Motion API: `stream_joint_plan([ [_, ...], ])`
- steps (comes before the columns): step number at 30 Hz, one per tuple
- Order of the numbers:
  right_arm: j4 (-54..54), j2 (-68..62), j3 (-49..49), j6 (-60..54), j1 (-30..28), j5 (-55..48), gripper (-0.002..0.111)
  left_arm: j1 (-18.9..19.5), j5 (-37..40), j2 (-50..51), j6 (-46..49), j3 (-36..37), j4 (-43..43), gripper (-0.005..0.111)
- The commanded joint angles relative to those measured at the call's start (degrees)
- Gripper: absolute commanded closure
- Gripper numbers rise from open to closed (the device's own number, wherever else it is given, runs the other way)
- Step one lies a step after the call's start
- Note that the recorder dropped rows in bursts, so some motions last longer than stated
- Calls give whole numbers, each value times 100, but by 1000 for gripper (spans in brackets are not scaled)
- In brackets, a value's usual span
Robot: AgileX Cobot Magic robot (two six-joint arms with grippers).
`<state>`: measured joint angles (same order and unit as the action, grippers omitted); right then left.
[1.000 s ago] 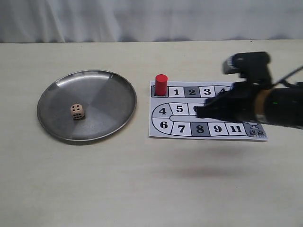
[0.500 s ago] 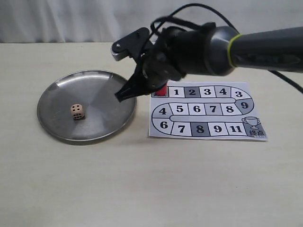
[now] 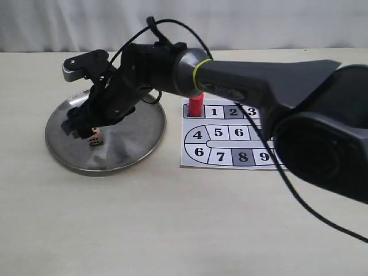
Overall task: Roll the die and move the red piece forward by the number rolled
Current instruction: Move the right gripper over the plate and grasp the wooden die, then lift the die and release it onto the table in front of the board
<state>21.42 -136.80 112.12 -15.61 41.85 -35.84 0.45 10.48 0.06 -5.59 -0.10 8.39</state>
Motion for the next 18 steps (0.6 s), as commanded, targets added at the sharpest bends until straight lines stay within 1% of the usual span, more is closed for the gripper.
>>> stream_joint_plan([
  [1, 21, -442, 383, -224, 48, 6, 24, -48, -55, -6, -5, 10, -11, 107],
  [4, 21, -637, 515, -435, 48, 6, 30, -48, -55, -6, -5, 10, -11, 107],
  [6, 21, -699, 538, -607, 48, 6, 39, -48, -55, -6, -5, 10, -11, 107],
  [9, 10, -696, 538, -671, 27, 18, 61, -48, -55, -6, -5, 10, -11, 107],
  [12, -69, -581, 538, -646, 1, -45, 86, -48, -55, -6, -5, 10, -11, 107],
  [14, -224, -396, 538, -507, 0, -181, 99, -48, -55, -6, -5, 10, -11, 107],
  [15, -354, -265, 538, -407, -23, -252, 103, -48, -55, -6, -5, 10, -11, 107],
  [18, -810, 199, 538, -5, -87, -632, 104, -48, -55, -6, -5, 10, -11, 107],
])
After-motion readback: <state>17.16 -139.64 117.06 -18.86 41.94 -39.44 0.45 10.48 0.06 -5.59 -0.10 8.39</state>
